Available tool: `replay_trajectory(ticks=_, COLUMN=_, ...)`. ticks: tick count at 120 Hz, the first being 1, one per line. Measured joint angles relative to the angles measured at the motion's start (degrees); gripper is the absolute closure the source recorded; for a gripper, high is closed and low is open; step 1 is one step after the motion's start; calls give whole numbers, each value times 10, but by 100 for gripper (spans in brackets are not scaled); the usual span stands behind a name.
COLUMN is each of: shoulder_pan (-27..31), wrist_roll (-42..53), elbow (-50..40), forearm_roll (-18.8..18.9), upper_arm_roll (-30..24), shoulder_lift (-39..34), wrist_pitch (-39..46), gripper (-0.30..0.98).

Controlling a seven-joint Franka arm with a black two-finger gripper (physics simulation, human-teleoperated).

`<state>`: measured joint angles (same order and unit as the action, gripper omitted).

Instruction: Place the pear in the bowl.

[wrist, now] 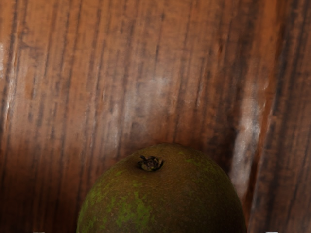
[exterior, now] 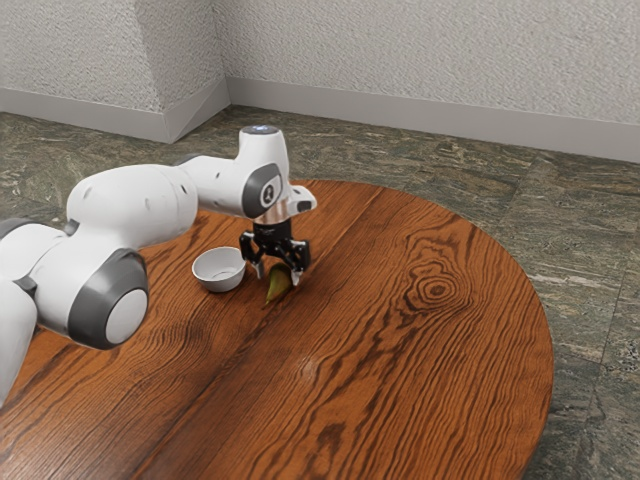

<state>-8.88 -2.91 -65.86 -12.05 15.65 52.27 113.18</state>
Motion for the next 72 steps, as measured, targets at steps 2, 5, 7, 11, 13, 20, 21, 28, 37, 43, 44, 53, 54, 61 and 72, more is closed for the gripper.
replay_trajectory(ticks=2, shoulder_pan=0, wrist_roll=1, elbow=0, forearm_roll=-1, upper_arm_roll=2, shoulder_lift=0, wrist_pitch=0, gripper=13)
replay_trajectory(ticks=5, shoulder_pan=0, wrist_roll=1, elbow=0, forearm_roll=-3, upper_arm_roll=3, shoulder_lift=0, wrist_pitch=0, gripper=14)
replay_trajectory(ticks=7, shoulder_pan=0, wrist_roll=2, elbow=0, forearm_roll=-4, upper_arm_roll=4, shoulder_lift=0, wrist_pitch=0, gripper=15)
replay_trajectory(ticks=11, shoulder_pan=0, wrist_roll=3, elbow=0, forearm_roll=-6, upper_arm_roll=5, shoulder_lift=0, wrist_pitch=-1, gripper=16)
replay_trajectory(ticks=13, shoulder_pan=0, wrist_roll=4, elbow=1, forearm_roll=-7, upper_arm_roll=5, shoulder_lift=0, wrist_pitch=-1, gripper=16)
replay_trajectory(ticks=20, shoulder_pan=0, wrist_roll=5, elbow=3, forearm_roll=-9, upper_arm_roll=6, shoulder_lift=1, wrist_pitch=-1, gripper=18)
replay_trajectory(ticks=21, shoulder_pan=0, wrist_roll=5, elbow=4, forearm_roll=-9, upper_arm_roll=6, shoulder_lift=1, wrist_pitch=-1, gripper=18)
replay_trajectory(ticks=28, shoulder_pan=0, wrist_roll=7, elbow=5, forearm_roll=-12, upper_arm_roll=6, shoulder_lift=3, wrist_pitch=0, gripper=19)
replay_trajectory(ticks=37, shoulder_pan=-1, wrist_roll=9, elbow=6, forearm_roll=-15, upper_arm_roll=6, shoulder_lift=6, wrist_pitch=1, gripper=20)
replay_trajectory(ticks=43, shoulder_pan=-1, wrist_roll=10, elbow=11, forearm_roll=-16, upper_arm_roll=6, shoulder_lift=11, wrist_pitch=2, gripper=20)
replay_trajectory(ticks=44, shoulder_pan=-1, wrist_roll=10, elbow=12, forearm_roll=-16, upper_arm_roll=7, shoulder_lift=12, wrist_pitch=2, gripper=20)
replay_trajectory(ticks=53, shoulder_pan=-1, wrist_roll=11, elbow=22, forearm_roll=-18, upper_arm_roll=7, shoulder_lift=20, wrist_pitch=2, gripper=21)
replay_trajectory(ticks=54, shoulder_pan=-1, wrist_roll=11, elbow=23, forearm_roll=-19, upper_arm_roll=7, shoulder_lift=20, wrist_pitch=2, gripper=21)
replay_trajectory(ticks=61, shoulder_pan=-1, wrist_roll=12, elbow=26, forearm_roll=-20, upper_arm_roll=8, shoulder_lift=23, wrist_pitch=2, gripper=21)
replay_trajectory(ticks=72, shoulder_pan=-1, wrist_roll=13, elbow=28, forearm_roll=-21, upper_arm_roll=11, shoulder_lift=24, wrist_pitch=2, gripper=22)
